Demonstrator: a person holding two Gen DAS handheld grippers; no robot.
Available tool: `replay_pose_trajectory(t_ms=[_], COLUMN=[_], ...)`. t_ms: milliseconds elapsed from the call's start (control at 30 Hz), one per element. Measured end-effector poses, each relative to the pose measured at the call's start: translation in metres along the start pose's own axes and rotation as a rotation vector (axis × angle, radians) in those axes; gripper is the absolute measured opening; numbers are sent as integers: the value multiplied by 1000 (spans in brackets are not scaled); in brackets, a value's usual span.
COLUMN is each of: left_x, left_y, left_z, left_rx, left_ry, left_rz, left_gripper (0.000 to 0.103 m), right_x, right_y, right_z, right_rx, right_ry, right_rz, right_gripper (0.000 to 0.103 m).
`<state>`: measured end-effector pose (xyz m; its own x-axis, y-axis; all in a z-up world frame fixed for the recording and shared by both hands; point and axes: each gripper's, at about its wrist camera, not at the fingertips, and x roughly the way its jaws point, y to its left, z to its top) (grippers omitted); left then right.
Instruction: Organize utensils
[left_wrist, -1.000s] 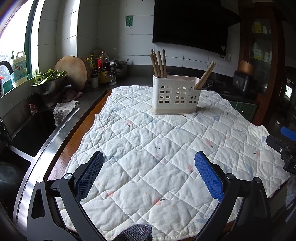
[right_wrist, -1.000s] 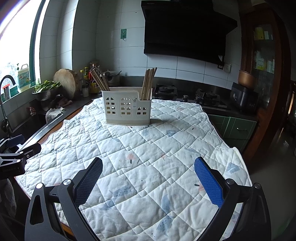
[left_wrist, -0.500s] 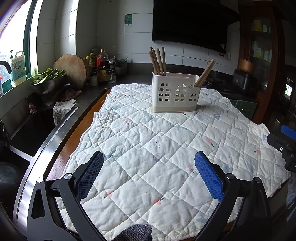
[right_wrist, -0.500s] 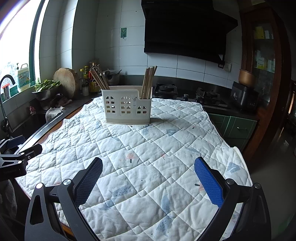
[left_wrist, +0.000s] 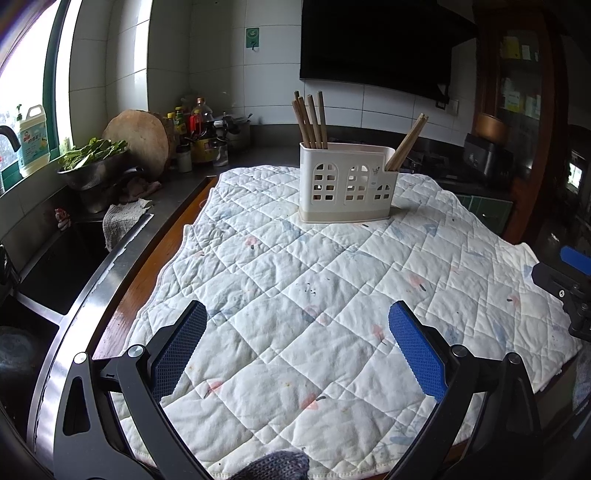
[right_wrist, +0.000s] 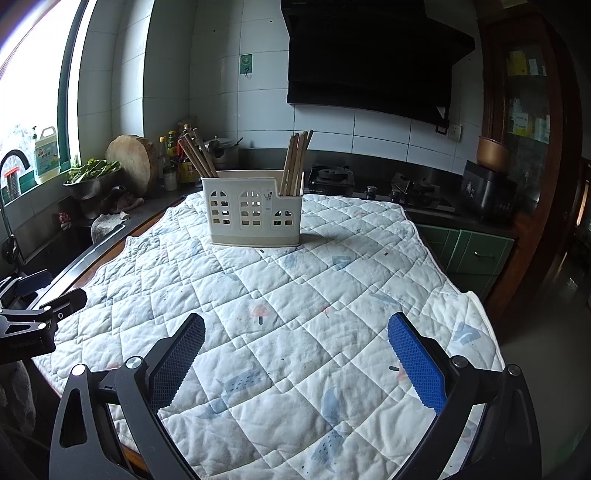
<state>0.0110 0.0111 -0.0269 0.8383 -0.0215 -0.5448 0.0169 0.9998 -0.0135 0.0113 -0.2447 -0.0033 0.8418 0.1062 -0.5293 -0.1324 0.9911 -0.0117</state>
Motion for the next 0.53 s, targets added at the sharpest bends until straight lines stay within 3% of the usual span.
replay_pose_trajectory(t_ms=[533], left_x=[1], left_y=[6], left_z=[4], left_rx=[-9], left_ry=[5], left_rz=[-11], left_gripper=[98], right_x=[2], right_y=[0], right_z=[-1], right_rx=[16], right_ry=[1], right_rz=[3], right_gripper=[96])
